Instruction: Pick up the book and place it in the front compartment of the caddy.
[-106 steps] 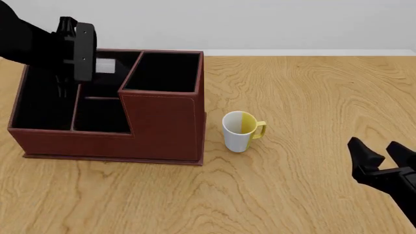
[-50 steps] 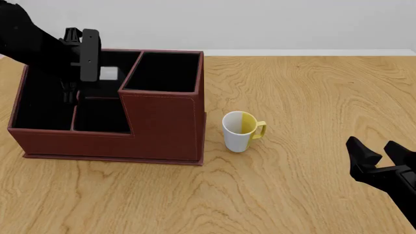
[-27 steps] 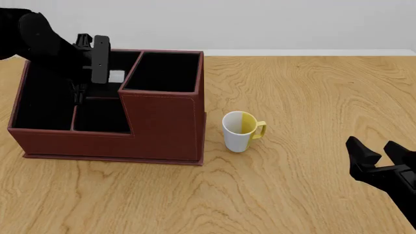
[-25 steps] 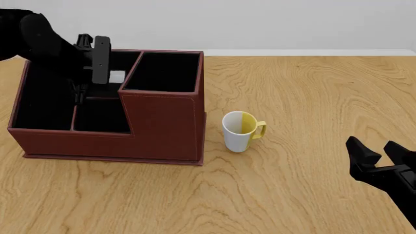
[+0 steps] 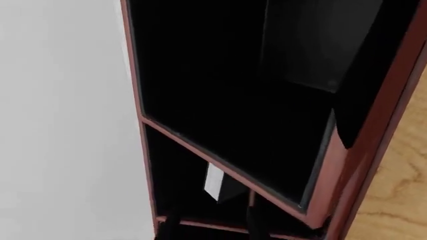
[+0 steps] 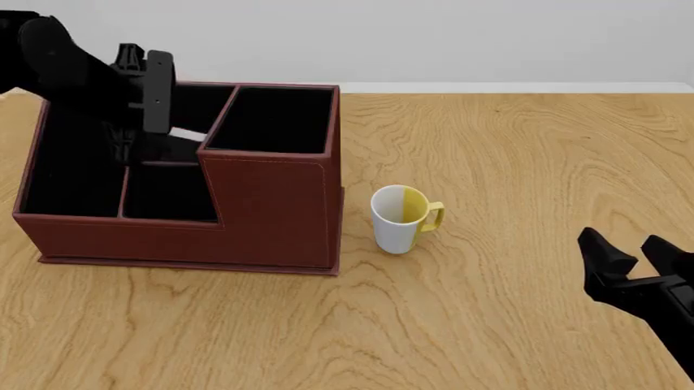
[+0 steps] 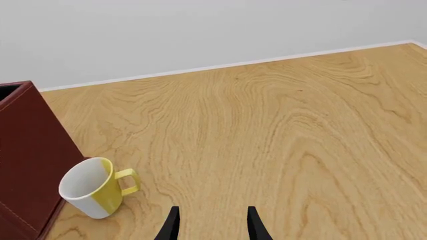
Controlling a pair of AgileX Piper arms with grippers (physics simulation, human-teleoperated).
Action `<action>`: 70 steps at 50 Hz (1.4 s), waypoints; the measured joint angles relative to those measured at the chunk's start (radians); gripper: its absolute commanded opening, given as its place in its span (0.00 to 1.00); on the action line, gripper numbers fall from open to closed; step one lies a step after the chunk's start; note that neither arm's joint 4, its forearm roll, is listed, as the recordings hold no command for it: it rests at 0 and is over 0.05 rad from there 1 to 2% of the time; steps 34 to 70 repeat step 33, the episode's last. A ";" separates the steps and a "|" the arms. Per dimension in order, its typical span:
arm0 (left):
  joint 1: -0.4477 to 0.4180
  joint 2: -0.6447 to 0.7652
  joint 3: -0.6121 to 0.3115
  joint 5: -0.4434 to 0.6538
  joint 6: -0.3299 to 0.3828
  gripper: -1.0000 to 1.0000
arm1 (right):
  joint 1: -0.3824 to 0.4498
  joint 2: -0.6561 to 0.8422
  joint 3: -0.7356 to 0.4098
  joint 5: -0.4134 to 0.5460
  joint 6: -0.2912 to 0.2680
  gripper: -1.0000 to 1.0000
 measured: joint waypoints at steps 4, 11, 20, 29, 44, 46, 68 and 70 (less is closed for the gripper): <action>0.004 -0.011 -0.003 0.004 0.004 1.00 | 0.000 -0.003 0.000 0.002 -0.001 1.00; 0.006 -0.042 0.006 0.011 0.002 1.00 | 0.002 -0.008 0.000 0.006 -0.002 1.00; -0.014 -0.113 0.056 0.009 -0.019 1.00 | 0.006 -0.038 0.000 0.031 -0.005 1.00; -0.053 -0.206 0.139 -0.006 -0.065 1.00 | 0.009 -0.077 0.000 0.066 -0.009 1.00; -0.083 -0.260 0.184 -0.018 -0.094 1.00 | 0.010 -0.085 0.000 0.073 -0.010 1.00; -0.083 -0.260 0.184 -0.018 -0.094 1.00 | 0.010 -0.085 0.000 0.073 -0.010 1.00; -0.083 -0.260 0.184 -0.018 -0.094 1.00 | 0.010 -0.085 0.000 0.073 -0.010 1.00; -0.083 -0.260 0.184 -0.018 -0.094 1.00 | 0.010 -0.085 0.000 0.073 -0.010 1.00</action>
